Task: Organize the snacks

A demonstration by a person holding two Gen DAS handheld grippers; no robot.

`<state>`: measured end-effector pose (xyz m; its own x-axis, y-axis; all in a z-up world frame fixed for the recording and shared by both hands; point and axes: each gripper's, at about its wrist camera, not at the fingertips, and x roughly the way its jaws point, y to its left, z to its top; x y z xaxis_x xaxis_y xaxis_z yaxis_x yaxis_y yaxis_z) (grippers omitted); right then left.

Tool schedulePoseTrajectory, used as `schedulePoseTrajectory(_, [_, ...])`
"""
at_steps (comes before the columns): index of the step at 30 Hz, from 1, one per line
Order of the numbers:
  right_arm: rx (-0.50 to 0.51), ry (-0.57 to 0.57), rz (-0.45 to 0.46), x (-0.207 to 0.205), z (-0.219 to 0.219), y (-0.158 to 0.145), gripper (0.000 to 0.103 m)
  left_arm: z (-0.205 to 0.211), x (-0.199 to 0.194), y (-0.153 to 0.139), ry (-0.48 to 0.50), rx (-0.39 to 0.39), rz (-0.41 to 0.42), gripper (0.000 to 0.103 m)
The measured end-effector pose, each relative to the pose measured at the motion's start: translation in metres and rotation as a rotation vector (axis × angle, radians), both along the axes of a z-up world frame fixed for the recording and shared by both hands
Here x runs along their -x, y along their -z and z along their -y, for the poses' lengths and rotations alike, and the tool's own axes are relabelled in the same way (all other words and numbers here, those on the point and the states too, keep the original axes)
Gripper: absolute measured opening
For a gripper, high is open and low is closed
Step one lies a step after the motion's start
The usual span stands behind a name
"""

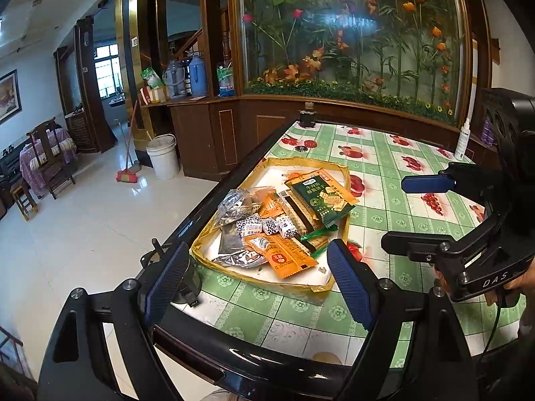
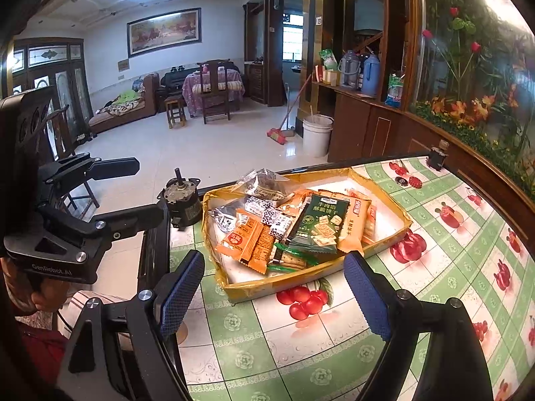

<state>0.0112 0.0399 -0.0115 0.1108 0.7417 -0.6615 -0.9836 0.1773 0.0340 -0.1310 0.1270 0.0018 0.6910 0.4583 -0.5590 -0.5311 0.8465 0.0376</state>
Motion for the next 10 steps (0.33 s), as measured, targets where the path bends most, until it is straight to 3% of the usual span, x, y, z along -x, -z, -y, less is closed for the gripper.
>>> schedulePoseTrajectory(10, [-0.002,-0.042,0.006,0.006,-0.012,0.0,0.087,-0.006,0.003,0.003,0.004,0.023,0.002,0.086])
